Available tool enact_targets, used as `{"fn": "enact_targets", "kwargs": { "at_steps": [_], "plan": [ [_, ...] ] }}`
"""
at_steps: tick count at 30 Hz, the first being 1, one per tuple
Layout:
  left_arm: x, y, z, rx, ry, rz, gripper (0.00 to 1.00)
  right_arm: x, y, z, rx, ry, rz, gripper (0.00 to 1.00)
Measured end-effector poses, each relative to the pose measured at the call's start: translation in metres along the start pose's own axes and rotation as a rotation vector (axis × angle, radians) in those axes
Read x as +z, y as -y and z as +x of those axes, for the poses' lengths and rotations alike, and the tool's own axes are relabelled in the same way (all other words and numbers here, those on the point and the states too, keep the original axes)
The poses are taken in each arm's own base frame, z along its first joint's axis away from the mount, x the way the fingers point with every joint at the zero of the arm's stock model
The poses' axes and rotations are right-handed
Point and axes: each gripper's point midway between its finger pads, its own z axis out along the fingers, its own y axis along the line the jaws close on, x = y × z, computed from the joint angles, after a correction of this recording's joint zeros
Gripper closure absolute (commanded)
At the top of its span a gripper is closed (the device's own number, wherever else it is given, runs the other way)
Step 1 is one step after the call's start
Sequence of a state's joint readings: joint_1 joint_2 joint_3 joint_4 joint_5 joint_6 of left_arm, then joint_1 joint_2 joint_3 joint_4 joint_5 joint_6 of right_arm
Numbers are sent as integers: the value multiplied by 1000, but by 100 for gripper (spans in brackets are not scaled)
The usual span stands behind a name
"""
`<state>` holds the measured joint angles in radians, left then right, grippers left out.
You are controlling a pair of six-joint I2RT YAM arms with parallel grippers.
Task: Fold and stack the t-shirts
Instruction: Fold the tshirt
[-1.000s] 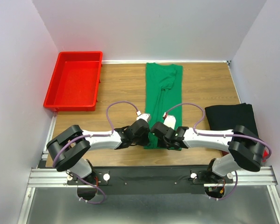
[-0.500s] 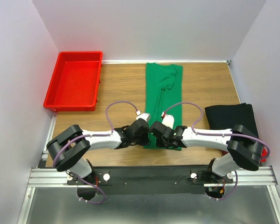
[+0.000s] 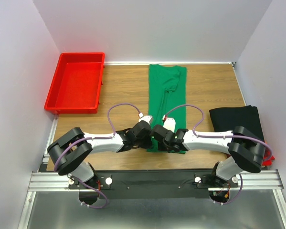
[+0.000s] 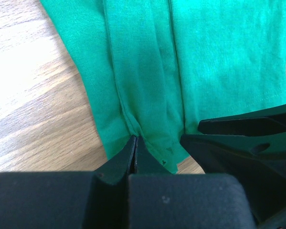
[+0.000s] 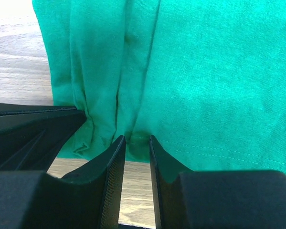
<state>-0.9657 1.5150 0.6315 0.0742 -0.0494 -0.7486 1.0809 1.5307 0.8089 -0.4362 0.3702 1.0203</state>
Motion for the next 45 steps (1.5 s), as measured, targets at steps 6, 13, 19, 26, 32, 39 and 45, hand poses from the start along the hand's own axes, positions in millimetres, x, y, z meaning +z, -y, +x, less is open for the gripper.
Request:
{"fn": "enact_targets", "kwargs": {
  "at_steps": [6, 13, 19, 26, 32, 39, 45],
  "plan": [
    [0, 0, 0, -1, 0, 4, 100, 0, 1, 0, 4, 4, 3, 92],
    [0, 0, 0, 3, 1, 5, 100, -15, 5, -6, 20, 32, -16, 95],
    [0, 0, 0, 6, 1, 6, 100, -38, 12, -22, 52, 90, -27, 94],
    [0, 0, 0, 15, 1, 6, 100, -62, 40, -29, 66, 129, 31, 95],
    [0, -1, 0, 22, 1, 6, 100, -81, 72, -28, 67, 143, 112, 93],
    [0, -1, -1, 28, 1, 6, 100, -106, 93, -36, 72, 164, 163, 94],
    [0, -1, -1, 36, 2, 7, 100, -122, 91, -49, 66, 178, 180, 94]
  ]
}}
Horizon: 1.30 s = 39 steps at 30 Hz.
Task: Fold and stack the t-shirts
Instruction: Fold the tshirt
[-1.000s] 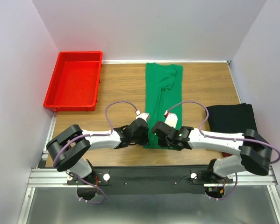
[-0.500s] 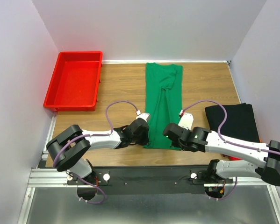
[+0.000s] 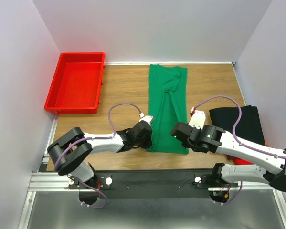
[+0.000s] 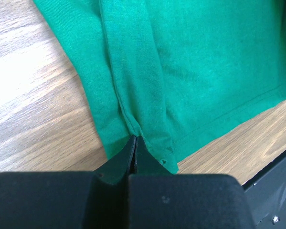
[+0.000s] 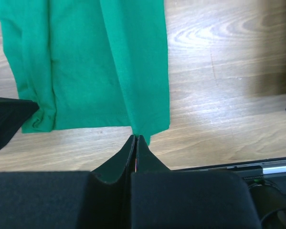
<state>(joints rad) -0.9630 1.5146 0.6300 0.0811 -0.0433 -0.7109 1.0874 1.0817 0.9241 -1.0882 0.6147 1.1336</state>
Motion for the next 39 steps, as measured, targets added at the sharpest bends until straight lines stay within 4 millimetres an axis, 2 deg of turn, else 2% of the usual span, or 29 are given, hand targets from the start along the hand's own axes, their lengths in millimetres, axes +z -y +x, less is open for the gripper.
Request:
{"fn": "enact_targets", "kwargs": {
  "at_steps": [5, 11, 15, 24, 28, 34, 39],
  "plan": [
    [0, 0, 0, 7, 0, 0, 100, -5, -6, -12, -34, 14, 28, 93],
    [0, 0, 0, 10, 0, 0, 100, 0, -10, -12, -103, 0, 64, 93],
    [0, 0, 0, 11, 0, 0, 100, 8, -12, -6, -138, -17, 83, 93],
    [-1, -1, 0, 12, -2, -2, 100, 35, -26, 30, -160, -102, 30, 94],
    [-1, -1, 1, 12, -3, -3, 100, 39, -31, 34, -152, -110, 10, 93],
    [-1, -1, 1, 12, -3, -3, 100, 25, -29, 23, -123, -82, -28, 91],
    [-1, -1, 0, 16, -5, -4, 100, 7, -22, 2, -123, -39, -10, 90]
  ]
}}
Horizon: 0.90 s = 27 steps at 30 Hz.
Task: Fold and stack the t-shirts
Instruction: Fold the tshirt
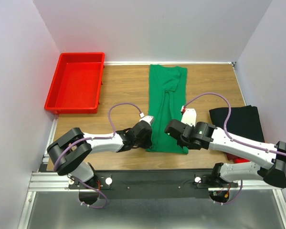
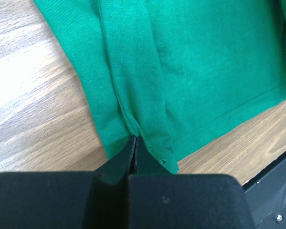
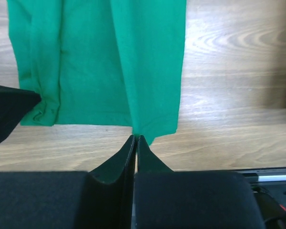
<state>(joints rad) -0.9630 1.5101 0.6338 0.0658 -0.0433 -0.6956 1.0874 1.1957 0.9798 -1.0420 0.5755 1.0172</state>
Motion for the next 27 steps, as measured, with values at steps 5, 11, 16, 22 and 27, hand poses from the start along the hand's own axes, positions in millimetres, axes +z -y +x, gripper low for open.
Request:
{"fn": "enact_targets", "kwargs": {
  "at_steps": [5, 11, 16, 22, 27],
  "plan": [
    [0, 0, 0, 4, -1, 0, 100, -2, -4, -9, -42, 7, 24, 91],
    [0, 0, 0, 8, -2, -2, 100, 26, -15, 9, -131, -50, 71, 92],
    [0, -1, 0, 11, -4, -3, 100, 32, -20, 16, -116, -59, 47, 77],
    [0, -1, 0, 14, -5, -4, 100, 32, -15, 18, -40, -28, 18, 58],
    [0, -1, 0, 14, -5, -4, 100, 46, -3, 34, -1, -41, 25, 51]
  ]
}}
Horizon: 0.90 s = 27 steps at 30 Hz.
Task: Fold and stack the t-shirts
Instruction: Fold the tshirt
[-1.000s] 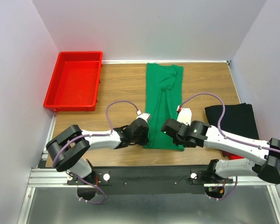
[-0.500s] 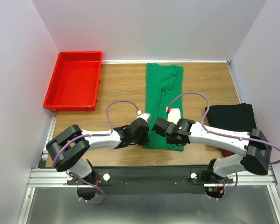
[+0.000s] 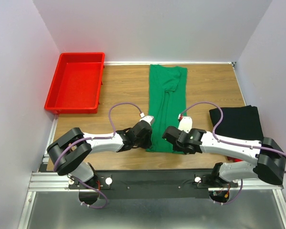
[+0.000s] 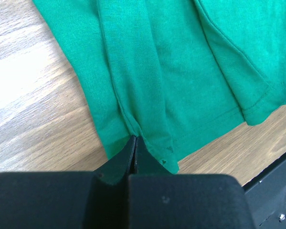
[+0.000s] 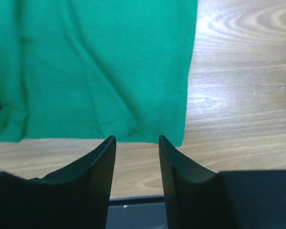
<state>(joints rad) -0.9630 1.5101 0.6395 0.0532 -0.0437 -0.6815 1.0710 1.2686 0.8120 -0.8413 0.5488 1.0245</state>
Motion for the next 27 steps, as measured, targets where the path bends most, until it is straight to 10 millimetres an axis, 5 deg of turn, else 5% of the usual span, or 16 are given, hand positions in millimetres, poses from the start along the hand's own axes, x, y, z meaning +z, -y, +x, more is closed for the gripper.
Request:
{"fn": "enact_targets", "kwargs": {
  "at_steps": [9, 18, 27],
  "plan": [
    [0, 0, 0, 0, 0, 0, 100, 26, 9, 10, 128, -22, -50, 51],
    [0, 0, 0, 1, 0, 0, 100, 32, -9, 3, 219, -19, -180, 51],
    [0, 0, 0, 1, 0, 0, 100, 40, -15, 16, 231, -68, -206, 58]
  ]
}}
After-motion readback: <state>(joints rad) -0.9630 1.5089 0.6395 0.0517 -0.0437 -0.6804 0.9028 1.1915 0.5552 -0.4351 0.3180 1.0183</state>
